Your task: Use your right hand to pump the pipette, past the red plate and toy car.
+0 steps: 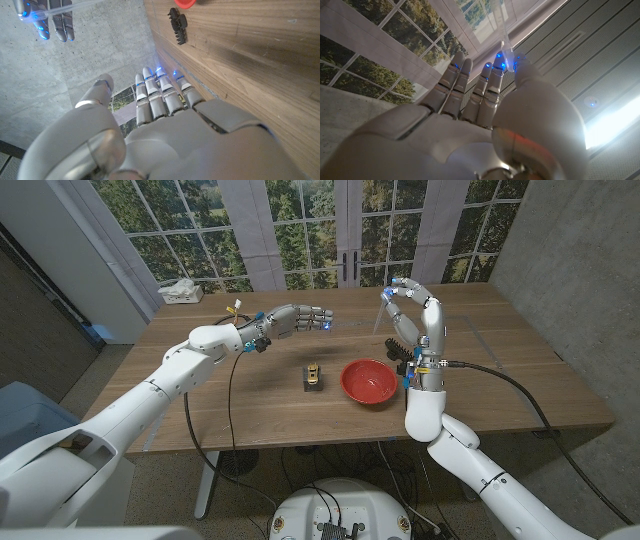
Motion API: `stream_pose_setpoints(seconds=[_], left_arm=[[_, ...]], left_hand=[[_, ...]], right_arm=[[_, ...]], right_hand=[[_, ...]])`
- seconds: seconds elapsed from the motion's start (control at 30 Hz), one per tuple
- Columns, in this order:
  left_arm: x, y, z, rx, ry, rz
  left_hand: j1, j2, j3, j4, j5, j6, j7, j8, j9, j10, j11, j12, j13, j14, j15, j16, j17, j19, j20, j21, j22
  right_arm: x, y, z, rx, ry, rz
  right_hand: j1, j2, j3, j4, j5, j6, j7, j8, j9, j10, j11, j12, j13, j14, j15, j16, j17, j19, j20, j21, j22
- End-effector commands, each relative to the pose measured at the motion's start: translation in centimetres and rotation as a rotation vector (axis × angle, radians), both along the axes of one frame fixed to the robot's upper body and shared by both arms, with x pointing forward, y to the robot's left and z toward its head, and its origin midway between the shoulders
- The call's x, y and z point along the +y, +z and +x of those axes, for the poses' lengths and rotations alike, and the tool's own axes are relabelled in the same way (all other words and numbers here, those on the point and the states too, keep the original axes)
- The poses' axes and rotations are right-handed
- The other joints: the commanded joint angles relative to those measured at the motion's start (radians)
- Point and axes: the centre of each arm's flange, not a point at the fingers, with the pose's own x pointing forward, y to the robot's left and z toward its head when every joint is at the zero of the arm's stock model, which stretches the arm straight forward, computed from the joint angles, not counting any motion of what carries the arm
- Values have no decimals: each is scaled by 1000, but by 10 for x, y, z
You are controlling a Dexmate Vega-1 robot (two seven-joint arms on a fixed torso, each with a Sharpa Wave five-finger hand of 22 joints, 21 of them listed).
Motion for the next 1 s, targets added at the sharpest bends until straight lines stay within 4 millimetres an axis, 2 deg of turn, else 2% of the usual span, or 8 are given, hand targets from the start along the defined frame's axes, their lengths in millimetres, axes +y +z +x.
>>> stream_pose_setpoints(seconds=[0.03,0.57,0.7,1.0], left_arm=[[-1,-1,0,2,2,-2],[-3,1,0,2,-4,5],[-3,1,0,1,-2,6],[-4,1,0,2,-3,7]], left_hand=[[-8,-2,10,-1,2,6,5,4,2,3,5,4,0,-3,-40,3,0,1,-2,6,5],[-11,-2,14,-3,2,7,5,4,2,3,6,4,0,-4,-41,3,0,1,-2,6,5],[-11,-2,14,-3,2,7,5,4,2,4,4,4,0,-3,-40,3,0,1,-2,6,5],[-13,-2,15,-3,2,7,5,4,2,4,4,4,0,-3,-41,3,0,0,-2,6,5]], right_arm=[[-1,0,2,4,6,1],[-2,-1,1,5,9,9],[-2,-2,1,3,3,17],[-3,-3,1,2,9,18]], right_hand=[[-2,5,-3,0,-2,3,6,-3,2,-3,5,-3,3,-7,-152,2,2,-4,5,4,4],[-2,14,2,-5,-4,20,13,-1,-3,3,4,-2,6,-5,-158,4,6,-4,3,6,5],[-3,19,7,-9,-5,81,21,20,-7,11,-1,-1,9,-1,-157,5,9,-3,0,9,5],[0,25,15,-12,-6,96,19,24,-10,18,-5,0,11,2,-158,4,10,-1,-1,12,5]])
